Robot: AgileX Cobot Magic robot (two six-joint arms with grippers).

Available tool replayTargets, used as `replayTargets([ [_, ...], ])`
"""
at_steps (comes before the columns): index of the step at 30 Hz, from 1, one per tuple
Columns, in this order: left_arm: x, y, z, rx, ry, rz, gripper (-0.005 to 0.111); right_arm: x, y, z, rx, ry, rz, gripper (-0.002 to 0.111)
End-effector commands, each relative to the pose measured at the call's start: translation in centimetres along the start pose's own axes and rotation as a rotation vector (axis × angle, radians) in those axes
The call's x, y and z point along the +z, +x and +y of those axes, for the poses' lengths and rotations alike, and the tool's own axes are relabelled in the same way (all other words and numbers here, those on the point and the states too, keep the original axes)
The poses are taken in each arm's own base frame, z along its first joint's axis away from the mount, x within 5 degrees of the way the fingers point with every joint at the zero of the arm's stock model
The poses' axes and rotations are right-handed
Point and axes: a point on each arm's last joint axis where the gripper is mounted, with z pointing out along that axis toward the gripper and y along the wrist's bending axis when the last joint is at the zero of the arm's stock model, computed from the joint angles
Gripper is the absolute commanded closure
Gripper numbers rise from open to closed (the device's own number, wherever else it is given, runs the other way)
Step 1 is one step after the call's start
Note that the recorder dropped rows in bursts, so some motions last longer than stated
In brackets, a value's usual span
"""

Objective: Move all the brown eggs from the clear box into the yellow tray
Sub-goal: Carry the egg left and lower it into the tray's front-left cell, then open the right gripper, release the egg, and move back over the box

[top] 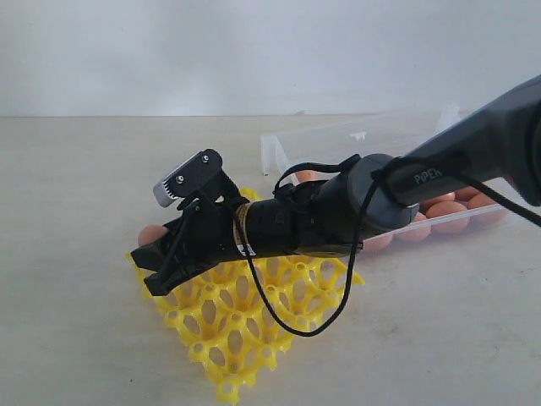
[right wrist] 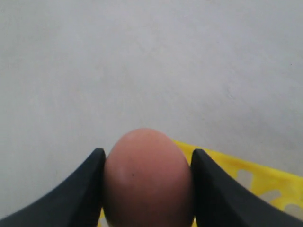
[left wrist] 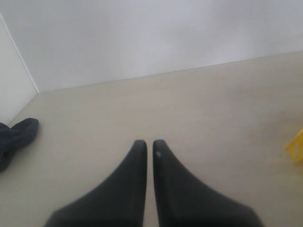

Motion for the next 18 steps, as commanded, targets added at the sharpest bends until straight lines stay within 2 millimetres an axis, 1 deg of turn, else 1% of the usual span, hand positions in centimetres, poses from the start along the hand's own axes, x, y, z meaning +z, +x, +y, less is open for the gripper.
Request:
replayTargets([
  [1,0.01,0.02,-0.04,-0.004,0.004,-0.008,0.103,0.01,0.05,0.14,-0.046,-0.018,0.021,0.089],
  [6,0.01,0.02,-0.04,-0.004,0.004,-0.008,0.103,0.00,0.12,0.39,-0.044,-0.045,0.028,0.089],
  [8,0.01,0.02,-0.04,-0.004,0.004,-0.008,0.103,0.00,0.00,0.52,-0.039,-0.060,0.015,0.078],
  [9,0.01,0.02,-0.04,-0.004,0.004,-0.008,0.103,0.00,-0.01,0.54,-0.041,-0.062,0.013,0.067],
  [11,0.01,0.02,-0.04,-0.004,0.004,-0.008,0.103,0.00,-0.01,0.54,-0.043,-0.062,0.013,0.054],
  [15,0.01,0.02,-0.04,-0.004,0.004,-0.008,0.103,-0.01,-0.11,0.65,-0.043,-0.074,0.001,0.054],
  [18,0.01,0.02,-0.04,-0.004,0.004,-0.008,0.103,-0.18,-0.56,0.80,-0.045,-0.083,-0.018,0.054],
])
